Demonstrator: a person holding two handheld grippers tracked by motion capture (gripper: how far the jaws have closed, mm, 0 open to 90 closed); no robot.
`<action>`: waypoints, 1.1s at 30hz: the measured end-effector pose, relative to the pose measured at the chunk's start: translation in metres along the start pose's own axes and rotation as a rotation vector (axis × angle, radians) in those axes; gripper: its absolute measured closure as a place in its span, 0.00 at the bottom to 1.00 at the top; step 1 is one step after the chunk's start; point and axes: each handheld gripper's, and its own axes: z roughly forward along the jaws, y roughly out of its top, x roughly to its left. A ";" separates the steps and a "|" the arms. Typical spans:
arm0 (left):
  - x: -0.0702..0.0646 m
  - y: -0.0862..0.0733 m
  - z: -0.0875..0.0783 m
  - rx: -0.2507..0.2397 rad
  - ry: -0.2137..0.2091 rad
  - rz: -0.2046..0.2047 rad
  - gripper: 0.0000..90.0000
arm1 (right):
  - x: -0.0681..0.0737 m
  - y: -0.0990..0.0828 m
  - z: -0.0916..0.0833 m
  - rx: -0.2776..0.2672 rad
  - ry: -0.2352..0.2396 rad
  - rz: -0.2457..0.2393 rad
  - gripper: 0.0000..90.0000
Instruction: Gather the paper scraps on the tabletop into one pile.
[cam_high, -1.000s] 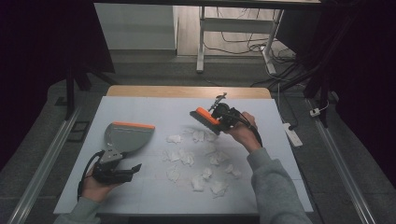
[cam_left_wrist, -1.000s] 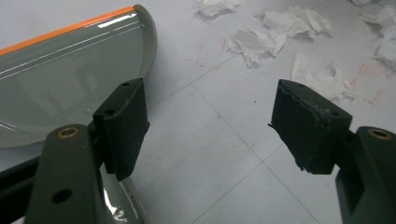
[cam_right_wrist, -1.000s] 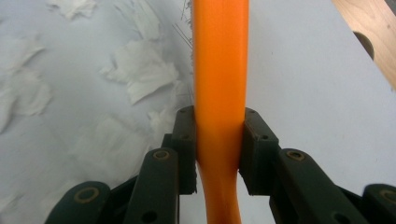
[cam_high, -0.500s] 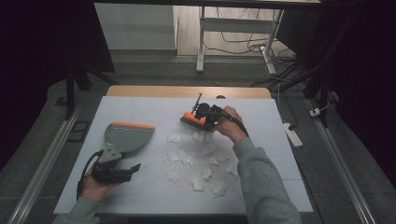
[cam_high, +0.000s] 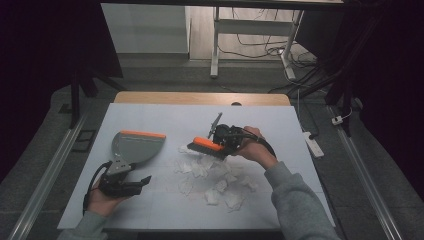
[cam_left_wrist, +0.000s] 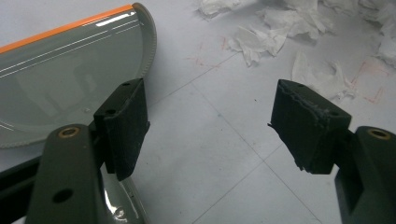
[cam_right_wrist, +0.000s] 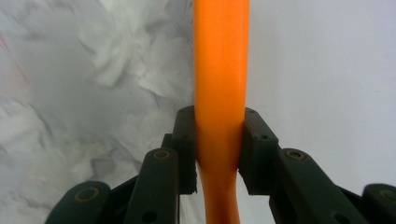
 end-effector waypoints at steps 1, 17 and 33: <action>0.000 0.000 0.000 -0.001 0.000 -0.001 0.31 | -0.001 -0.001 -0.006 -0.026 -0.008 0.020 0.79; 0.000 0.000 -0.001 -0.004 0.002 -0.002 0.31 | -0.016 0.025 -0.013 -0.227 -0.010 0.319 0.79; 0.000 0.000 0.000 -0.001 0.003 0.003 0.31 | -0.007 0.061 0.015 -0.287 0.044 0.444 0.79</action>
